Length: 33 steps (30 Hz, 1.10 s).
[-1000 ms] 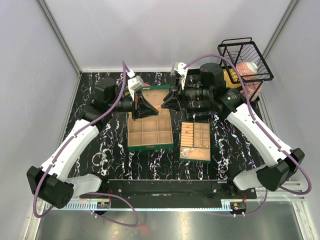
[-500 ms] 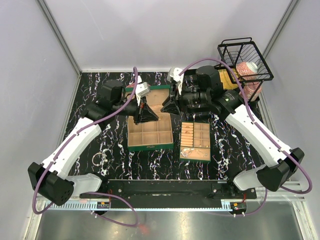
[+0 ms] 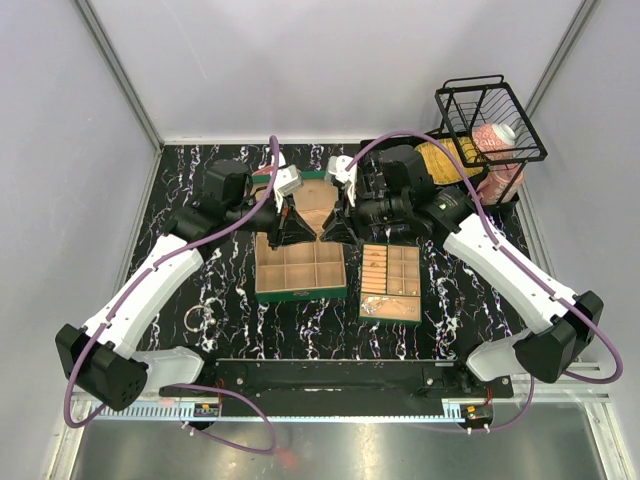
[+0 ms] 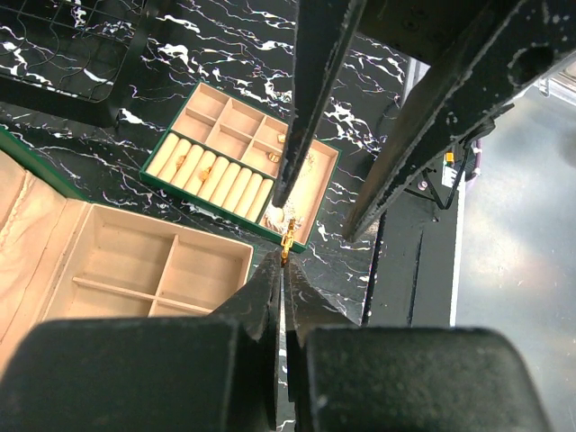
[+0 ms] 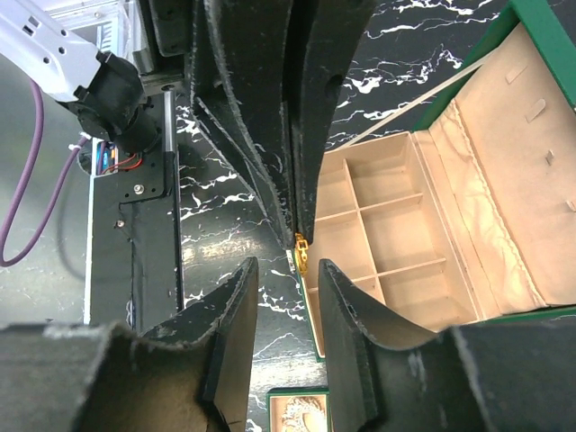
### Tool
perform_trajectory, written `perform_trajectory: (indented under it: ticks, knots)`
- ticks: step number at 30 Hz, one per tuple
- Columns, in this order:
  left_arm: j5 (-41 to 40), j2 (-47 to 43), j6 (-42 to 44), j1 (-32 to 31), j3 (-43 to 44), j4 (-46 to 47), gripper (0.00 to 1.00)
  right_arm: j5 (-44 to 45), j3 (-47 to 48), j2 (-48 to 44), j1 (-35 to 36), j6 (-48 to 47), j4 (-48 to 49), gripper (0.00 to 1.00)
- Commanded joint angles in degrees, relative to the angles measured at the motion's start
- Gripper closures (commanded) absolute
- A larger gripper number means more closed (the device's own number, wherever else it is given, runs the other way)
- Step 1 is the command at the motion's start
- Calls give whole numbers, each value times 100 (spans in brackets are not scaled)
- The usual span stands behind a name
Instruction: Organize the mixed jewelry
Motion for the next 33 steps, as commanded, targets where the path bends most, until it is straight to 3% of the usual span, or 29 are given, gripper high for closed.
perform_trajectory:
  ticks: [1,17,33]
  knots:
    - [-76,-19,110,-33,236,148,100,131,13,-47,118,-155,111,61]
    - [91,-124,154,-77,165,148,100,236,136,85,171,-182,102,65]
    - [118,-107,163,-121,165,148,100,201,215,165,215,-191,67,87]
